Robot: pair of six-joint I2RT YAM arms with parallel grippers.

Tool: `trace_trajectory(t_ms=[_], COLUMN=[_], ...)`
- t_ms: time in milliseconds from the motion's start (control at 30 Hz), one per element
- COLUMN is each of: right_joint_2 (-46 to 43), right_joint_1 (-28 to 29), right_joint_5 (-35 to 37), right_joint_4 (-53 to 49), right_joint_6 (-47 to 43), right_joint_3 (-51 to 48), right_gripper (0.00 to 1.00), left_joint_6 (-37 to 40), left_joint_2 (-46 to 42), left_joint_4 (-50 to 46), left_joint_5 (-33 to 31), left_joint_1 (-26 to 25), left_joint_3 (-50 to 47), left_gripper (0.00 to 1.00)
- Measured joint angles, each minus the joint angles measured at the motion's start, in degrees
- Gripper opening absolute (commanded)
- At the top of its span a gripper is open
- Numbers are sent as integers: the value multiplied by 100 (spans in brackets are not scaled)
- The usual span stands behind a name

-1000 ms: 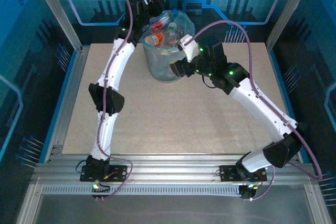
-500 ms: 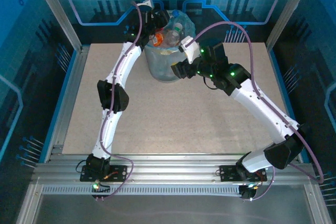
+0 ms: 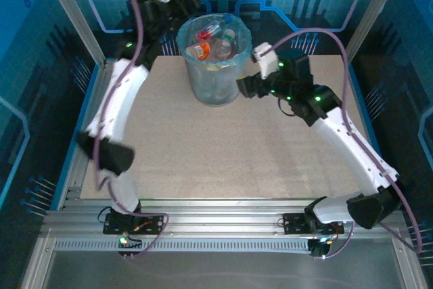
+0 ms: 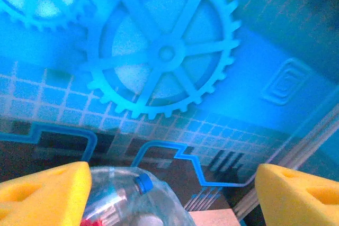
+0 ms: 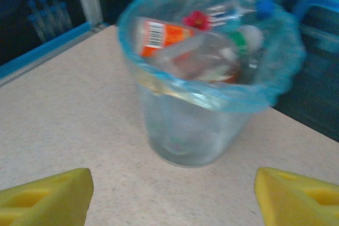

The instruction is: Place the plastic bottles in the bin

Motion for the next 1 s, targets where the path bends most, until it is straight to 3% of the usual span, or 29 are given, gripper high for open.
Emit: trace_trajectory(t_ms=[167,300,500,700,833,1000], right_joint_2=[-918,-1620,-1845,-1290,-752,214], right_joint_1=[-1117,-1762,-2006,-2282,-2363,-2625], right_joint_5=[66,232,872,518,-46,-636], right_joint_4=[785,1609,3027,4557,5821,7132], right_joint_6=[334,704,669,306,109,81], right_joint_3=[-1751,-3501,-5643,-6476,-6717,-6806], right_gripper=[86,87,87,87,88,88], left_joint_6=[551,885,1202,1615,1646,1733], left_joint_2=[-3169,-4354,-4651,-4566,-3786,-2758], left_joint_4=[1246,1687,1884,3222,4424,5674], left_joint_5=[-529,-1045,-1836,-2232,-1895,-955], left_joint_1=[-26,-20,-20,326,870,1438], left_joint_3=[-4004,-6470,-9079,-10504,-10859,-10968], left_gripper=[87,89,93,99,99,99])
